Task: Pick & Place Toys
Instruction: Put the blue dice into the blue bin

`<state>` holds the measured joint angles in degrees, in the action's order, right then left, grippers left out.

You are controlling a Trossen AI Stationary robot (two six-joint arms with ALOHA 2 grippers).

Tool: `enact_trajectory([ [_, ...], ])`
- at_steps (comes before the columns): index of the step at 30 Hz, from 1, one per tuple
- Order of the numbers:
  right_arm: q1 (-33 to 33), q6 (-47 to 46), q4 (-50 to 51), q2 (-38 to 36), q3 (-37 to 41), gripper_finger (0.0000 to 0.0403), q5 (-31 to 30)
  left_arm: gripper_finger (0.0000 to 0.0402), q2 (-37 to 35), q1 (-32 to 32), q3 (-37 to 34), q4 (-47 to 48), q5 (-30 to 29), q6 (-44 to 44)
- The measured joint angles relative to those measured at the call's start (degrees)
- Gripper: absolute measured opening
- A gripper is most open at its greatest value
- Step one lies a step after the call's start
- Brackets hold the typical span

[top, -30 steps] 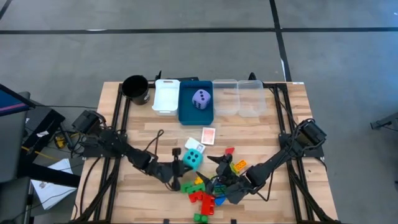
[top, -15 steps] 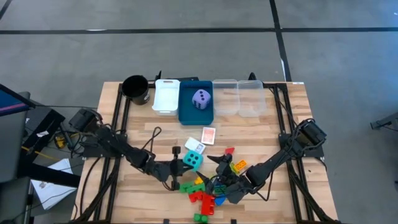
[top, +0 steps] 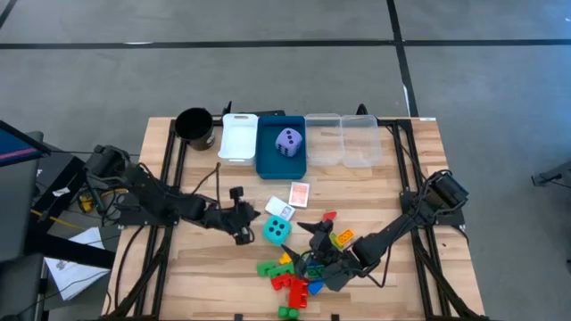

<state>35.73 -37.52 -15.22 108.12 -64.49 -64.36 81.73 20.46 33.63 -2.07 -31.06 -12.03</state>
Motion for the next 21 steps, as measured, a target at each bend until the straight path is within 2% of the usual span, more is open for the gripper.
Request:
enact_trajectory([
  [7,-1.0,0.0,0.0,0.0,0.0,0.0395,0.1,0.0000,0.4,0.1,-1.8,-1.4,5.3,-4.6],
  [12,-1.4,0.0,0.0,0.0,0.0,0.0395,0.4,0.0000,0.5,0.1,-3.1,-5.9,10.1,-4.8],
  [21,-1.8,0.0,0.0,0.0,0.0,0.0395,1.5,0.0000,0.5,0.4,-3.3,-7.7,11.1,-4.8],
])
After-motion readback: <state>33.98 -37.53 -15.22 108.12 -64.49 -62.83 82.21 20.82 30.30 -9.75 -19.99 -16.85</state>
